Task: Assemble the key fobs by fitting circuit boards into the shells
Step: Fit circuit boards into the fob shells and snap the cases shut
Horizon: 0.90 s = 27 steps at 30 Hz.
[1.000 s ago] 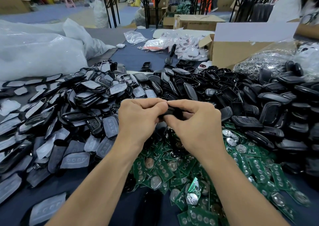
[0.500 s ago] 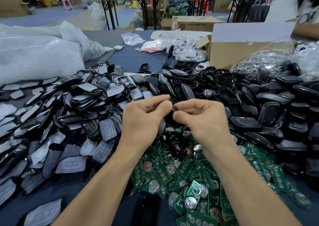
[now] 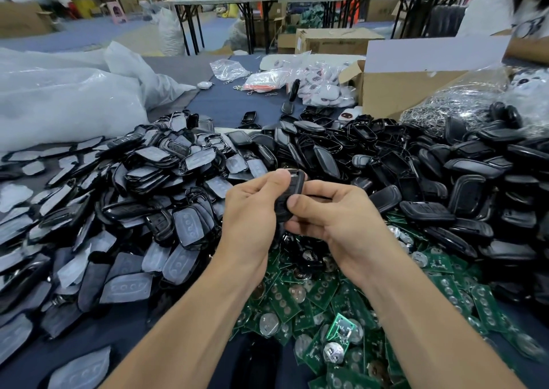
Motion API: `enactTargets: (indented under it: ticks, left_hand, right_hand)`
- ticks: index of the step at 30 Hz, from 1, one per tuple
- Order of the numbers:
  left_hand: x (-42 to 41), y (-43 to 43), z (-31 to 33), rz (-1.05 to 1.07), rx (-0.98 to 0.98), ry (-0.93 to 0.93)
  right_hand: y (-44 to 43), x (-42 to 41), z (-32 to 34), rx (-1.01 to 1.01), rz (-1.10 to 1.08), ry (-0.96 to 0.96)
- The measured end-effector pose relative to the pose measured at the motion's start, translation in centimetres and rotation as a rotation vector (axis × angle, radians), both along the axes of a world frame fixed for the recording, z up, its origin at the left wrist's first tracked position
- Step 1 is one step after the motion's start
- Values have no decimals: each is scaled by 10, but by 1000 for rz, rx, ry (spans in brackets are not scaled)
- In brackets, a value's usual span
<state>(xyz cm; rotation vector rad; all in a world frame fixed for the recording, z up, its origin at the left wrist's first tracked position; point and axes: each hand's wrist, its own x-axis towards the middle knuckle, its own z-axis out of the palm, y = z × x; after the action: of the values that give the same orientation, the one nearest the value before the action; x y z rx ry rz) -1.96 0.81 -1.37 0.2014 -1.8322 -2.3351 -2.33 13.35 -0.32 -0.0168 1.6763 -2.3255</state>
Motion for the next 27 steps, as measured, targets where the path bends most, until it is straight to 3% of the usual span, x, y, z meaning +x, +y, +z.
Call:
enactTargets:
  ticks: [10, 11, 14, 15, 17, 19, 21, 25, 27]
  left_hand:
    - [2, -4, -1, 29, -29, 7]
    - [2, -5, -1, 52, -47, 24]
    - [2, -10, 1, 117, -57, 62]
    - [1, -11, 2, 139, -54, 64]
    - [-1, -13, 4, 188, -58, 70]
    - [-2, -14, 3, 225, -72, 73]
    - [-4, -15, 1, 256, -117, 72]
    - [-6, -18, -4, 303, -260, 94]
    - [-6, -18, -6, 311, -364, 101]
  right_hand:
    - [5, -4, 1, 116, -6, 25]
    - [10, -6, 4, 34, -41, 16]
    - [38, -12, 13, -470, -142, 15]
    - [44, -14, 14, -480, -153, 57]
    - [41, -16, 10, -164, -211, 140]
    - [31, -15, 0, 482, -355, 270]
    - [24, -13, -8, 928, -347, 417]
    - [15, -14, -15, 1362, -121, 485]
    - [12, -13, -14, 1365, -179, 516]
